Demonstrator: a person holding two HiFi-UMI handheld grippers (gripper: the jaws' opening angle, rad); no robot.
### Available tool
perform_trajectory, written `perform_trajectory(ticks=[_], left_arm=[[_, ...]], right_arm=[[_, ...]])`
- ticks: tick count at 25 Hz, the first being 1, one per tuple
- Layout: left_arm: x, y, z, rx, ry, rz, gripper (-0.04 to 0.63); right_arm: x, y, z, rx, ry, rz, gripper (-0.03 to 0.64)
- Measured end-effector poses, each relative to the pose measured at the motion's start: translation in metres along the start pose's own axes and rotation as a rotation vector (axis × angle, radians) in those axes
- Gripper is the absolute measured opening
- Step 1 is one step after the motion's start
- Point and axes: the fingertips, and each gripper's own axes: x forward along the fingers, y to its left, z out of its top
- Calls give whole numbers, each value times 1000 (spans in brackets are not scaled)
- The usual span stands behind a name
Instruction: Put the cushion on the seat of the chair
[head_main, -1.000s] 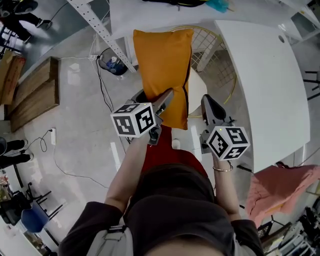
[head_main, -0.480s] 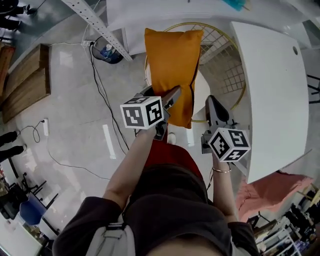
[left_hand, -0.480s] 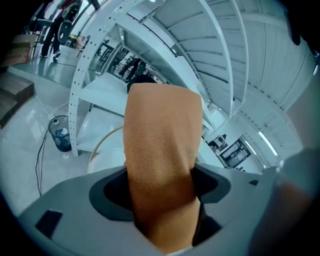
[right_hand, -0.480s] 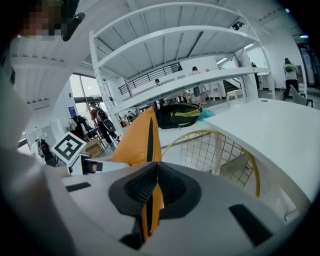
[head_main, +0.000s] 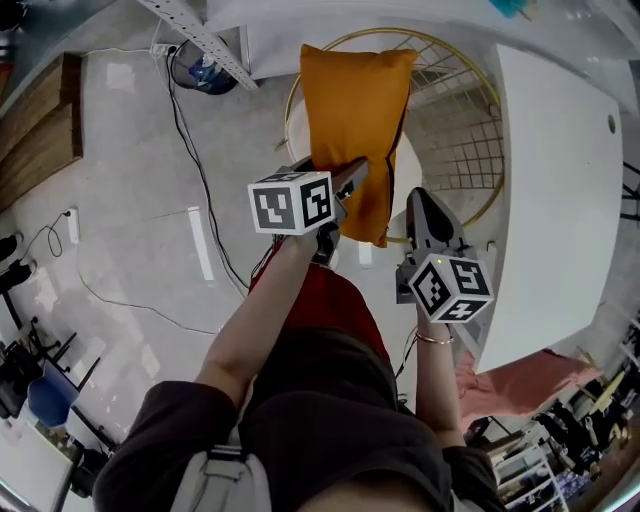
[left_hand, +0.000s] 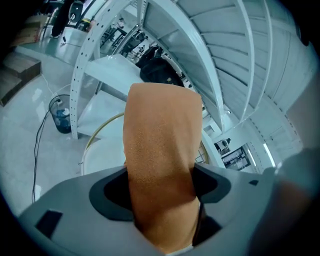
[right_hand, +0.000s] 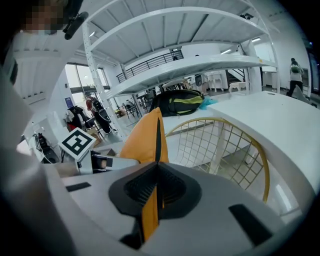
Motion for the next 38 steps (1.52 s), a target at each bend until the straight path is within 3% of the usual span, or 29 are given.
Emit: perform_trajectory(ticks=[7,25,33,38], left_arm=[[33,12,-8,-89,32,14,351],[100,21,-15,-106,93,86,351],[127,24,-15,-171,100,102,353],[138,29,-17,-171,112,105,353]], right_arm=[[24,-16,1,5,33,-31,18],[59,-52,-17,67,121,-91,18],[67,-64,-20,73,154,-117,18],[73,-70,-28,95,176,-137,18]])
